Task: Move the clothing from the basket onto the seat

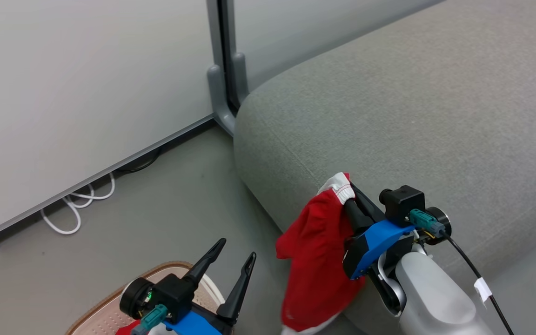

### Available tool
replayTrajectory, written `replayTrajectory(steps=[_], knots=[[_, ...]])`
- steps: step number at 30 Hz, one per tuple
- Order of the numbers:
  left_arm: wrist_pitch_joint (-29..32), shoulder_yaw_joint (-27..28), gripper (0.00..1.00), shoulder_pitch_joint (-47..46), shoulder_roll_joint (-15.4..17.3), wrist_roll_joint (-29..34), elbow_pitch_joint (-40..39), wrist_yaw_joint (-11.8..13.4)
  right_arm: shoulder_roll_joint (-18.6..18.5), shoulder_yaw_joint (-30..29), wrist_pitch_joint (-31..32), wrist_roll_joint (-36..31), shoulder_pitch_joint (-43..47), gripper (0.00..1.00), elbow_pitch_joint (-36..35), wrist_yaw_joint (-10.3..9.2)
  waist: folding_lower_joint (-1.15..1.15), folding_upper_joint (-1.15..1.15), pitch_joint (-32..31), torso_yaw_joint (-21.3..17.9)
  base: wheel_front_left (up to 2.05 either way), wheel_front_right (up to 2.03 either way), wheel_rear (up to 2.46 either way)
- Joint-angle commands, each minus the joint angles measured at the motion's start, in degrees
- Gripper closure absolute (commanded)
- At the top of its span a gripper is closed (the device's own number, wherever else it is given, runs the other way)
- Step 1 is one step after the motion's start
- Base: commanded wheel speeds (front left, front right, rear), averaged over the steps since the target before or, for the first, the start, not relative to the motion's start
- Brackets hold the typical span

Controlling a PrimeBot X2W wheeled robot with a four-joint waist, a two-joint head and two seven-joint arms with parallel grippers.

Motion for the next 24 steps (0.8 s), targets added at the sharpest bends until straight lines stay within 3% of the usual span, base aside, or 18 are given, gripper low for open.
replayTrajectory(steps=[1,16,20,24], knots=[[-0.2,-0.2,0.0,-0.3,0.1,0.1,0.2,-0.2,0.0,-0.3,-0.2,0.0,0.6,1.0,-0.2,-0.02,0.0,0.0,0.4,-1.3,0.0,0.0,0.0],[-0.2,-0.9,0.0,-1.4,-0.1,-0.5,0.4,-0.2,0.0,-2.6,0.8,0.8,-1.1,1.0,0.0,-0.02,0.0,0.0,1.4,-1.0,0.0,0.0,0.0],[-0.2,-1.1,0.0,-2.6,0.6,0.2,0.0,-0.2,-0.2,-7.1,2.0,-0.6,-7.1,1.0,1.2,-0.02,0.0,0.0,3.3,0.4,0.0,0.0,0.0],[-0.2,-1.8,0.0,-4.4,1.6,0.7,-0.6,-0.2,-3.5,-13.3,3.5,-2.5,-15.5,1.0,2.0,-0.02,0.0,0.0,6.2,2.4,0.0,0.0,0.0]])
